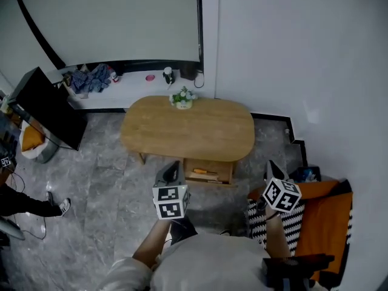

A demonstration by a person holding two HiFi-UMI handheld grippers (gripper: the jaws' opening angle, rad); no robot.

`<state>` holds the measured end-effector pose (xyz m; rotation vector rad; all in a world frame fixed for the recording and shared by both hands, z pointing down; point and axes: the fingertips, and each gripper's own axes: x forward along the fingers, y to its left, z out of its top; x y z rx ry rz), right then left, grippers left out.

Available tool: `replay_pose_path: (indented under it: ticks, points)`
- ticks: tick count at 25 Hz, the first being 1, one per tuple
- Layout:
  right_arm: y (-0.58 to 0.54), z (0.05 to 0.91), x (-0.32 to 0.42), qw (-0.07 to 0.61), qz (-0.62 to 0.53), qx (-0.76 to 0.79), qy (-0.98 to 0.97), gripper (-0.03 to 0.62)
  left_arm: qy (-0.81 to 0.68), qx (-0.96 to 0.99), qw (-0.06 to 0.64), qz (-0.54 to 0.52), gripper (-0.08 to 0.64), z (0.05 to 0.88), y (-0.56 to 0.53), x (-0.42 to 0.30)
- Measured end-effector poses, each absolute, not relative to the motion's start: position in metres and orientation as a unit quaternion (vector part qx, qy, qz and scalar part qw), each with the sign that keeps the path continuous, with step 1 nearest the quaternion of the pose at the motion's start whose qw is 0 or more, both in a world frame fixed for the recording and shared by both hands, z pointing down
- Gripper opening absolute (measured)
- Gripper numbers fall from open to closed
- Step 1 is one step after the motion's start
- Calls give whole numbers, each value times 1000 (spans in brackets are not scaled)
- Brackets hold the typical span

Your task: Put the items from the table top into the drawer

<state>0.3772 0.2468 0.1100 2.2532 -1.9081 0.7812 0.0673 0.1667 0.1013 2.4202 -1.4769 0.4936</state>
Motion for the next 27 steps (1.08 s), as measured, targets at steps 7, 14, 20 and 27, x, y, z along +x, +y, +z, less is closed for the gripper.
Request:
replay_pose_path:
  ticks: [7,14,20,27]
  points:
    - [242,103,374,47,246,734,-631,-8,-503,839,128,164,11,98,157,78]
    - [247,108,380,61,247,738,-625,-8,-497,842,130,161,11,99,150,91]
    - [243,104,384,69,241,737,-628,-8,-493,846,132,156,11,95,148,102]
    - [241,99,385,78,232,738,-629,-8,-493,848,126,148,11,87,145,103]
